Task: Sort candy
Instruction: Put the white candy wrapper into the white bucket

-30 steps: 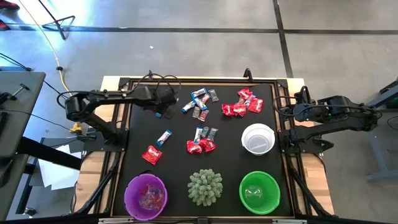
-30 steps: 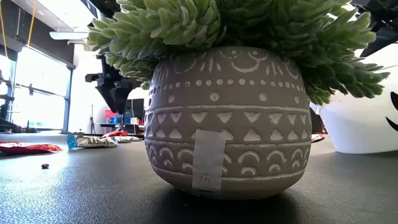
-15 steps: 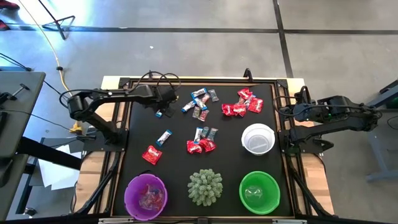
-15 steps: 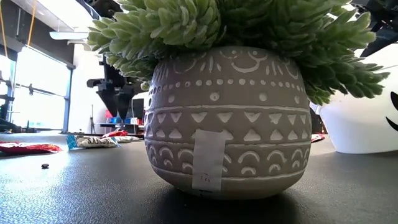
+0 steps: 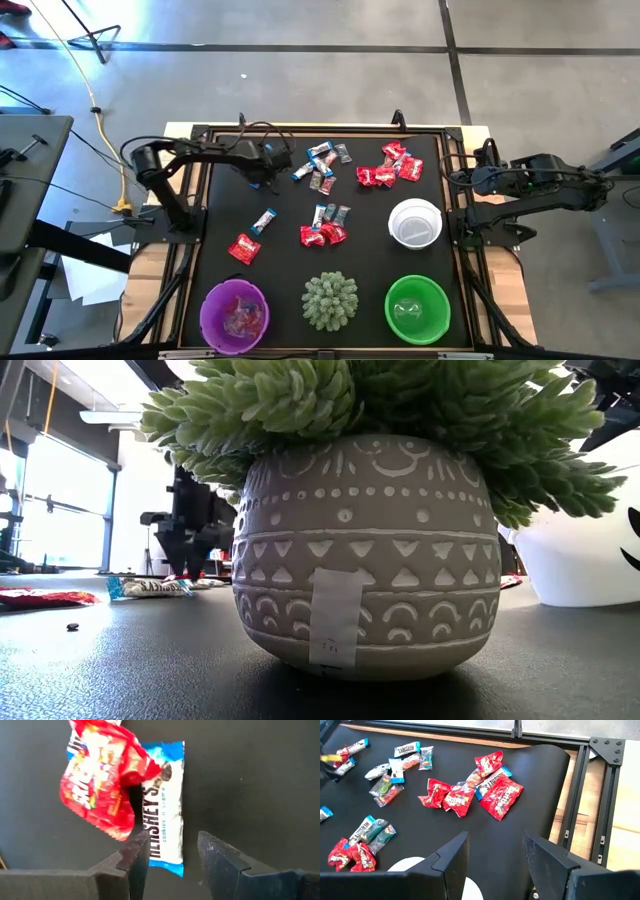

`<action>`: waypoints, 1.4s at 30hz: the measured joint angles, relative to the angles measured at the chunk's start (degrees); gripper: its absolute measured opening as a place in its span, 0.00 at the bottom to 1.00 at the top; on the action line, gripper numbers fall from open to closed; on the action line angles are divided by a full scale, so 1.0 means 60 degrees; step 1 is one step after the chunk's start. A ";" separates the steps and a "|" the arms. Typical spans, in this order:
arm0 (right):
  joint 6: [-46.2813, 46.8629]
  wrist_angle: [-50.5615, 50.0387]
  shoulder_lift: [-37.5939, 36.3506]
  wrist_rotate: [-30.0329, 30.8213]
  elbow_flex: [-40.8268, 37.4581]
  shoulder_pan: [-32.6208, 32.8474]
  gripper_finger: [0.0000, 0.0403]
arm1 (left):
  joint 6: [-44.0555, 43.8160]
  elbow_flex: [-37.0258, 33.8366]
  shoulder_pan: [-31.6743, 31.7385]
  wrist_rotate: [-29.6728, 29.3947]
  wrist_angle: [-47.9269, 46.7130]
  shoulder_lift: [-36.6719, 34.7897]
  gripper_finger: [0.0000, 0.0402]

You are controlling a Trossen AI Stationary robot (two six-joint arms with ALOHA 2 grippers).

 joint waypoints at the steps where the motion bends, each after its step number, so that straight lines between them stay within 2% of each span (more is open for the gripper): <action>1: 0.0028 0.0000 0.0002 0.0000 0.0000 -0.0001 0.45 | -0.0001 0.0000 0.0000 -0.0020 0.0019 0.0136 0.38; 7: 0.0102 0.0004 0.0004 -0.0015 0.0001 0.0000 0.45 | -0.0004 0.0053 0.0001 -0.0106 0.0021 0.0729 0.38; 12: 0.0235 0.0004 0.0002 -0.0025 -0.0002 0.0000 0.45 | -0.0053 0.0048 -0.0018 -0.0040 -0.0001 0.0763 0.35; 25: 0.0239 0.0007 0.0000 -0.0029 0.0001 0.0000 0.45 | -0.0999 -0.0025 -0.0007 0.0034 -0.0217 -0.0112 0.04; 31: 0.0274 0.0235 0.0002 -0.0029 -0.0001 -0.0002 0.45 | -0.1288 -0.0018 -0.0155 0.0337 -0.0217 -0.0880 0.02; 38: 0.0206 0.1200 0.0004 -0.0030 -0.0002 -0.0003 0.45 | -0.2151 0.0028 -0.0530 0.0844 -0.0061 -0.2413 0.02; 42: -0.0167 0.1824 0.0006 0.0002 -0.0002 -0.0001 0.45 | -0.2533 0.0290 -0.0888 0.0947 0.0773 -0.3267 0.02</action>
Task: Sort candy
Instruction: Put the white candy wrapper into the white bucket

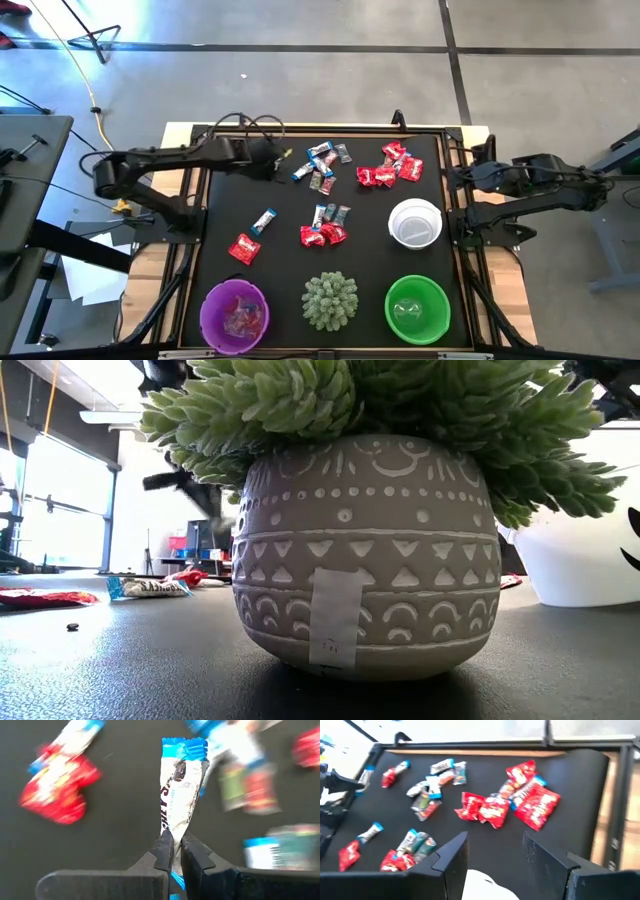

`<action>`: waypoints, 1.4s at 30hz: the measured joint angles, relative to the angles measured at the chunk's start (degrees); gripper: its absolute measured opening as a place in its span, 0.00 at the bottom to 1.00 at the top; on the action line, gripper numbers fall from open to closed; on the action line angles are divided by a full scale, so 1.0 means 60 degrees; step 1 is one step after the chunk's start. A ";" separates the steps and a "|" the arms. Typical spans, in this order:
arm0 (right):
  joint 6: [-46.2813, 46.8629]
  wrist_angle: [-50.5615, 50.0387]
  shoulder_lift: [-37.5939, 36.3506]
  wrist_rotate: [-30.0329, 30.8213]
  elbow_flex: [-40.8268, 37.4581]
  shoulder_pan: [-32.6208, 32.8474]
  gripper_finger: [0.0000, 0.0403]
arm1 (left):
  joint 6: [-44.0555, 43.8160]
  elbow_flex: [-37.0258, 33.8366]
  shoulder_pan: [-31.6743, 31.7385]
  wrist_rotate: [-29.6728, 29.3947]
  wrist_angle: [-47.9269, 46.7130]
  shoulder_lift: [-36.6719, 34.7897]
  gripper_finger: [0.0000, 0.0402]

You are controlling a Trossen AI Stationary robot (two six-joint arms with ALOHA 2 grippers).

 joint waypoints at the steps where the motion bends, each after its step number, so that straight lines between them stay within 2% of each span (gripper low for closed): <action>1: -0.0201 0.0192 0.0025 0.0013 0.0000 0.0000 0.45 | 0.0004 0.0082 -0.0098 -0.0003 0.0385 -0.0158 0.02; 9: -0.1700 0.2205 0.0603 0.0075 0.0003 0.0001 0.45 | 0.0616 0.0643 -0.0680 0.0005 0.4400 -0.0455 0.02; 16: -0.3417 0.5030 0.1558 0.0440 0.0003 -0.0003 0.45 | 0.1553 0.1058 -0.0965 0.0004 0.6349 -0.0324 0.02; 23: -0.4753 0.8374 0.2818 0.1021 0.0003 -0.0001 0.45 | 0.1806 0.1058 -0.1206 0.0001 0.6778 -0.0320 0.02; 30: -0.5820 1.1748 0.4136 0.0992 0.0003 -0.0003 0.45 | 0.2278 0.1058 -0.1658 0.0071 0.6816 -0.0320 0.02; 42: -0.5768 1.4879 0.5978 0.0825 0.0003 -0.0003 0.45 | 0.2847 0.1058 -0.2175 0.0231 0.7582 -0.0320 0.02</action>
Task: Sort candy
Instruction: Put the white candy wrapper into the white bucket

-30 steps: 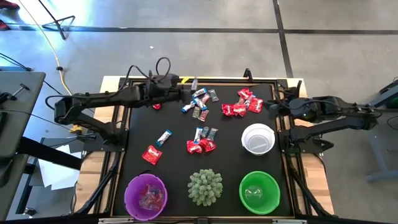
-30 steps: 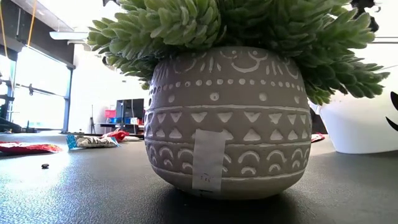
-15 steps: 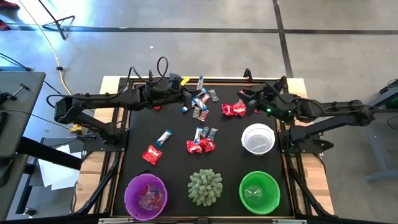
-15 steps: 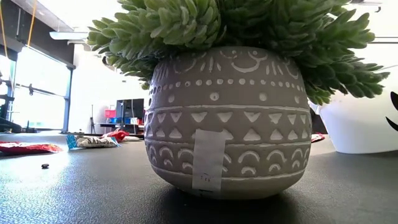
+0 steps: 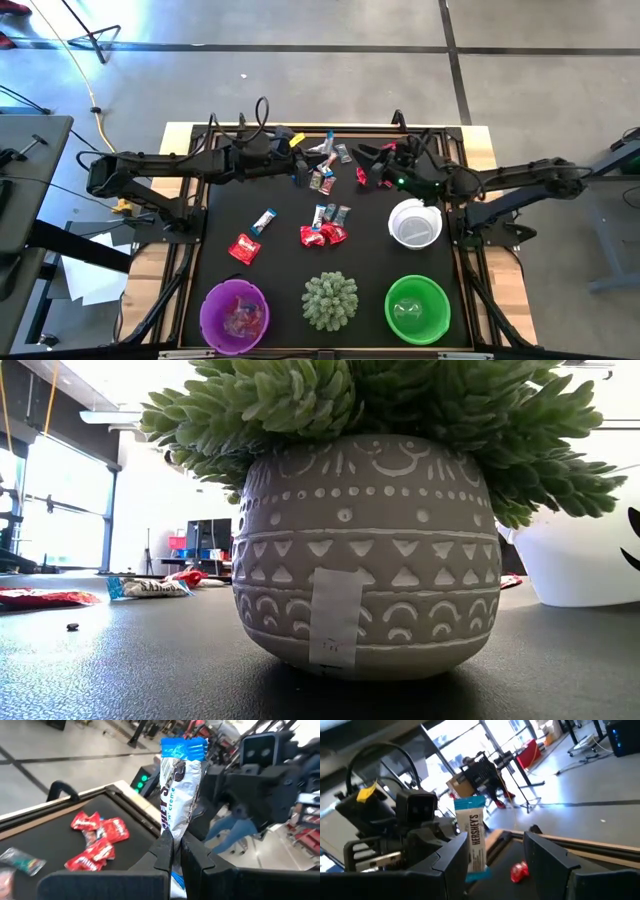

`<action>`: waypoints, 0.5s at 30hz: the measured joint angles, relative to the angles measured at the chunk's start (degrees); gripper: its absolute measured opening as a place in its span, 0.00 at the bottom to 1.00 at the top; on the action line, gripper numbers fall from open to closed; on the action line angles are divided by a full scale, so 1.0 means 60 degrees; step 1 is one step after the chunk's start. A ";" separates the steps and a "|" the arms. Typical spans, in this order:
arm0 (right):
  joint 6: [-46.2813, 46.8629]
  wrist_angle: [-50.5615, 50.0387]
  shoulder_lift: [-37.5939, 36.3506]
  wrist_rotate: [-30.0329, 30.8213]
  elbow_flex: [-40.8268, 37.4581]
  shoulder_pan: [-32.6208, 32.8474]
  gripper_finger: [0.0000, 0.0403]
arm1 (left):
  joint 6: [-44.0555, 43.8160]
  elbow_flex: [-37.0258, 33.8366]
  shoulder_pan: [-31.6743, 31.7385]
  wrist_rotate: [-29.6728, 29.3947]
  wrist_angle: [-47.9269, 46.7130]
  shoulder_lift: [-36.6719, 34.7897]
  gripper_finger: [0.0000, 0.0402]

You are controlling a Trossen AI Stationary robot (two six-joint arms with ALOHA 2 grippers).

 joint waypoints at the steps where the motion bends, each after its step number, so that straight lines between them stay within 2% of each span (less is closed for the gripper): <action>1: -0.0034 0.0235 0.0096 -0.0004 0.0000 0.0002 0.45 | 0.0032 0.0000 -0.0031 -0.0012 0.0111 0.0000 0.02; 15: 0.0451 0.2325 0.0953 -0.0041 0.0000 -0.0317 0.45 | 0.0178 0.0000 -0.0235 -0.0251 0.0553 0.0001 0.02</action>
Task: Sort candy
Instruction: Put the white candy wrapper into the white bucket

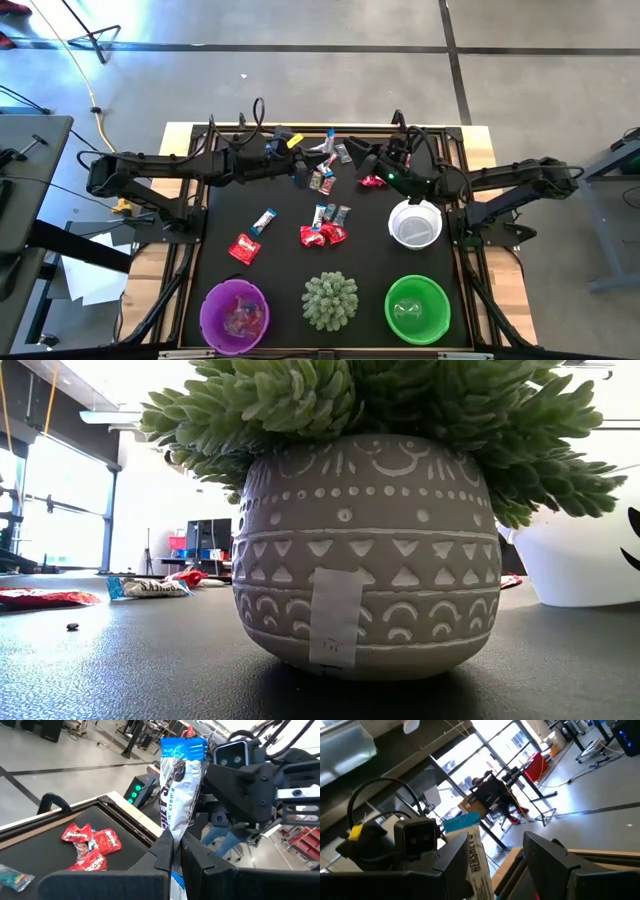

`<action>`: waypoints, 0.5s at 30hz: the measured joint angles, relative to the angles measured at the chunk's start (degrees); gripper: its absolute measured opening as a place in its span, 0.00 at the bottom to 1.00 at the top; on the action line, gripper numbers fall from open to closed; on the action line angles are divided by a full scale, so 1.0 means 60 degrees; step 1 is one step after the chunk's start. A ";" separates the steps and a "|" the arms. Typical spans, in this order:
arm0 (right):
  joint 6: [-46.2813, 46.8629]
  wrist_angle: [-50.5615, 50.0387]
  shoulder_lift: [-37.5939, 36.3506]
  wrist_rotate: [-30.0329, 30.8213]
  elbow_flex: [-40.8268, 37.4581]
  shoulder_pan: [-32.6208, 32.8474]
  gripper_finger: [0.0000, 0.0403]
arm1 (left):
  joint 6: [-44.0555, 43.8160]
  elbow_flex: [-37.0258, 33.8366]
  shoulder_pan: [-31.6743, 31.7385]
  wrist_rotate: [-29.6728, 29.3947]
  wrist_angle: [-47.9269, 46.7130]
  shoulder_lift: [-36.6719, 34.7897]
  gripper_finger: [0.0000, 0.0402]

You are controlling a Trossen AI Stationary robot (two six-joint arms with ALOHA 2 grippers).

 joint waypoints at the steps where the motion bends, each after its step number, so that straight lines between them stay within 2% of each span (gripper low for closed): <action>1: -0.0004 0.0076 0.0028 -0.0043 0.0000 0.0000 0.45 | 0.0007 0.0000 -0.0028 -0.0061 0.0089 0.0049 0.02; 5: 0.0015 0.0155 0.0075 -0.0325 0.0000 0.0004 0.45 | 0.0000 -0.0011 -0.0061 -0.0162 0.0750 0.0389 0.02; 15: -0.0004 0.0270 0.0067 -0.0635 0.0000 0.0004 0.45 | -0.0430 0.0000 -0.0057 0.0560 0.2171 0.1406 0.02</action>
